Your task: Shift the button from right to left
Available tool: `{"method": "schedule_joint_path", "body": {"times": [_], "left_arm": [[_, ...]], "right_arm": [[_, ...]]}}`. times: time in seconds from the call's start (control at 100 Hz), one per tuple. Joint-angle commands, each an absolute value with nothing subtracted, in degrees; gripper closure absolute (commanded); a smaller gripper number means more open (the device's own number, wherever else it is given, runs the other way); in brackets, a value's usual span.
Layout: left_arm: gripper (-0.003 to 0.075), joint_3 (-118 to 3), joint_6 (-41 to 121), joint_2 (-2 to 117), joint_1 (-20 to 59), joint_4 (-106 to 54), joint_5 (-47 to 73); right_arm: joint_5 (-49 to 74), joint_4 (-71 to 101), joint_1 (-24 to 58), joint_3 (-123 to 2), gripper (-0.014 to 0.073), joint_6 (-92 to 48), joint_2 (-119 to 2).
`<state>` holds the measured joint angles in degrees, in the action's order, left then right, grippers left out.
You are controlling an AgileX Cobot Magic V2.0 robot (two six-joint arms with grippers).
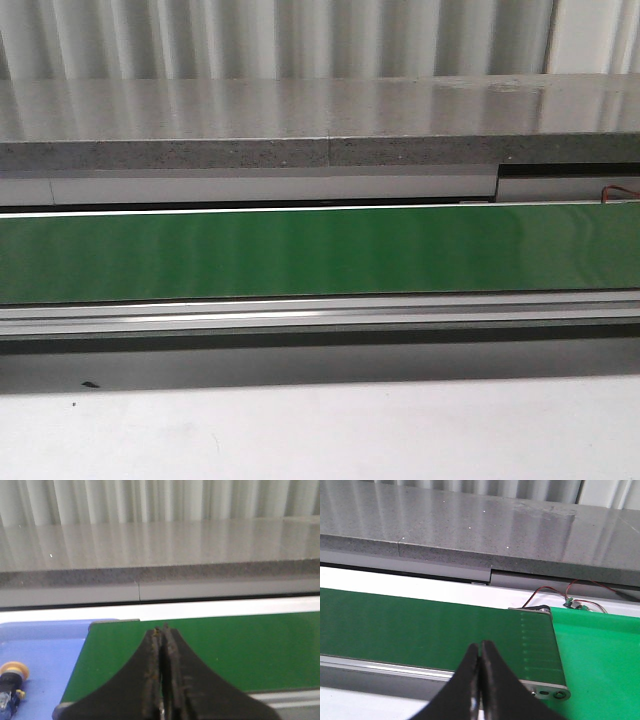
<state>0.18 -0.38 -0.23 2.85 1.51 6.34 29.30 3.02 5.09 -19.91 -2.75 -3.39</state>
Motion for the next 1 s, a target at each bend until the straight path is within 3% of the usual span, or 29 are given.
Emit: {"method": "schedule_joint_path", "body": {"times": [0.0, 0.99], "left_arm": [[0.0741, 2.4, -1.2, -2.0, 2.3, 1.6, 2.3], [0.0741, 2.4, -1.2, -2.0, 2.3, 1.5, 1.7]], "right_arm": [[24.6, 2.5, 5.1, -21.3, 0.0662, -3.3, -4.0], [24.6, 1.6, 5.1, -21.3, 0.0662, -3.3, -4.0]]}}
